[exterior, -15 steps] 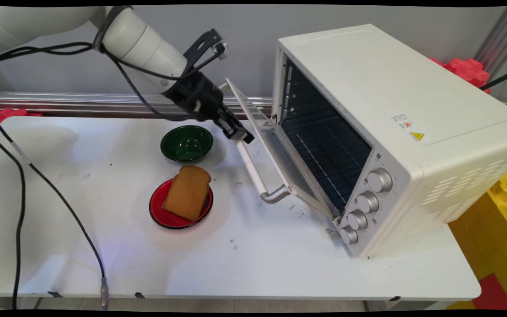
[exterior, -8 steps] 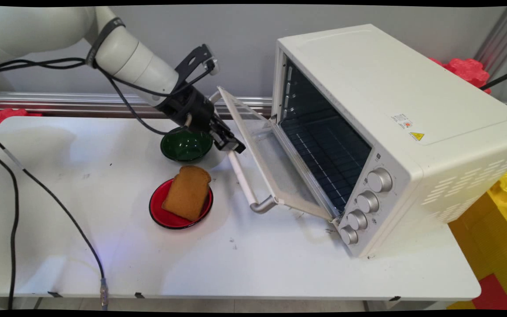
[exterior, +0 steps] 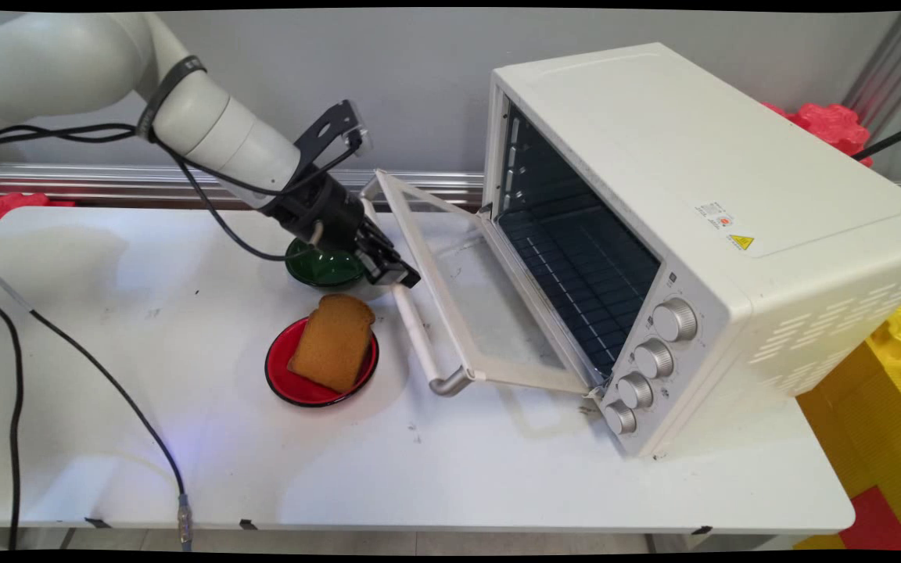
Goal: Open the oven
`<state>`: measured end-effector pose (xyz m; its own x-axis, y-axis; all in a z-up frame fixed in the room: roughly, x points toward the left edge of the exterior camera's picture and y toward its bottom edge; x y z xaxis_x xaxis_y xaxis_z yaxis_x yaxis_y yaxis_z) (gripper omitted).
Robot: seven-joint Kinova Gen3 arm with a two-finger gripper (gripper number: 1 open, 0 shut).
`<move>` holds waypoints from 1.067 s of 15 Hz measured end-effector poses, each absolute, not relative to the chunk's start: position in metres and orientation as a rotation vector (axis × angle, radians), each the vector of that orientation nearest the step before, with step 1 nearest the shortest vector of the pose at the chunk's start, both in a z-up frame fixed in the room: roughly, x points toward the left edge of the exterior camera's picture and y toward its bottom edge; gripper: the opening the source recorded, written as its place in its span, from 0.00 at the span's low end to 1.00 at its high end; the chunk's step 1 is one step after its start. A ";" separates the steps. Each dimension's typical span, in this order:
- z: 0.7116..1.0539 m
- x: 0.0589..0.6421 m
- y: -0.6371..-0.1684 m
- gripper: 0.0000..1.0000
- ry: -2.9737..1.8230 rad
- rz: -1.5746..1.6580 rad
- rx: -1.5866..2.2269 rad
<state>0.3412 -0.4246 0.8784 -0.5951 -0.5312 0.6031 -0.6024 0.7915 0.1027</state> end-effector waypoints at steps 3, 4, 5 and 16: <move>0.875 0.346 -0.420 0.00 -2.350 0.146 0.832; 0.874 0.348 -0.418 0.00 -2.352 0.145 0.831; 0.873 0.350 -0.416 0.00 -2.355 0.144 0.829; 0.870 0.366 -0.403 0.00 -2.372 0.147 0.814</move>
